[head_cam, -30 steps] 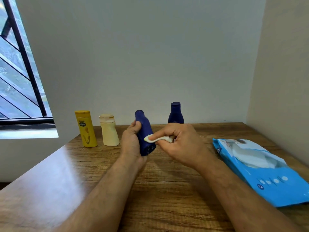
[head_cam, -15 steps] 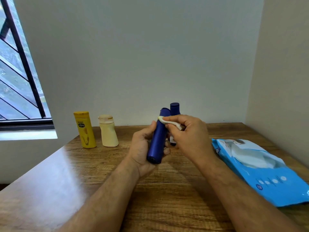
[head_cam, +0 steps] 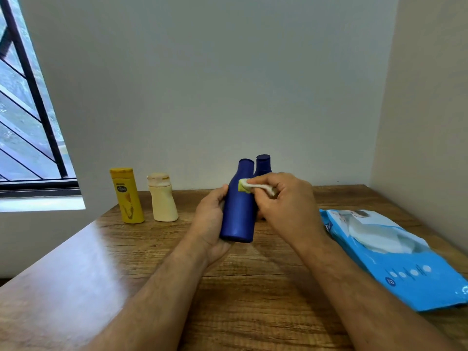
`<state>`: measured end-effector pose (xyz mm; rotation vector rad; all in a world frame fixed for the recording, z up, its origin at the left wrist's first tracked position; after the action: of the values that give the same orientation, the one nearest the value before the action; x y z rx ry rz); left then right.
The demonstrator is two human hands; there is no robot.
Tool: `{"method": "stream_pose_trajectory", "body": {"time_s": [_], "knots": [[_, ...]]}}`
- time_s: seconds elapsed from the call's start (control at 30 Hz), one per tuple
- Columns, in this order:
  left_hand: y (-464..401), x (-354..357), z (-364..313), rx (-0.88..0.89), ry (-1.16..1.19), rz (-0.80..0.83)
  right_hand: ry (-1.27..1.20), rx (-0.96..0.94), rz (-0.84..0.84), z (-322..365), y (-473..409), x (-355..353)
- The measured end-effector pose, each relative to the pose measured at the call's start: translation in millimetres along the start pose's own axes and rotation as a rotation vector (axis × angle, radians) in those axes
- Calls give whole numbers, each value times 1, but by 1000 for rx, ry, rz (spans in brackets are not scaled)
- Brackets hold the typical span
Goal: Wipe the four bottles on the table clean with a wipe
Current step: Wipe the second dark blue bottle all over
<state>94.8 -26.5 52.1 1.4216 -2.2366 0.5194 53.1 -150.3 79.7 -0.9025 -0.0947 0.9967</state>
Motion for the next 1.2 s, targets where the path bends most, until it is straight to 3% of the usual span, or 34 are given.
{"method": "stream_pose_trajectory", "body": {"time_s": [0.1, 0.23, 0.33, 0.43, 0.63, 0.83, 0.93, 1.03, 1.2], "knots": [[-2, 0, 2, -3, 15, -11, 14, 2, 0, -2, -2, -2], [-9, -10, -4, 25, 79, -67, 1, -42, 346, 7, 7, 14], [-14, -17, -7, 54, 138, -132, 30, -79, 417, 10, 9, 16], [-14, -15, -7, 54, 153, -104, 53, -64, 373, 7, 8, 15], [-9, -7, -2, 46, 106, 33, 110, -29, 46, 2, -1, 0], [-15, -24, -19, 233, 219, -222, 4, -41, 326, 13, 10, 13], [-15, -29, -26, 343, 260, -292, 45, -65, 198, 13, 7, 8], [-13, -24, -24, 343, 212, -270, 54, -67, 29, 10, 3, -1], [-14, -23, -18, 255, 235, -216, 109, -133, 32, 10, 3, 1]]}}
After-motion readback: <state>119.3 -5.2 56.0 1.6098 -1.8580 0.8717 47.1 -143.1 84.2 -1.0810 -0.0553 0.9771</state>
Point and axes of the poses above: each hand's wrist, its own y-axis away from the middle knuckle, its own x-axis out of the palm, z = x × y, the point moved 4 cm from there along -y, towards the middle knuckle, and after that the axes turned 1 degree about z, right-handed, at the moved point
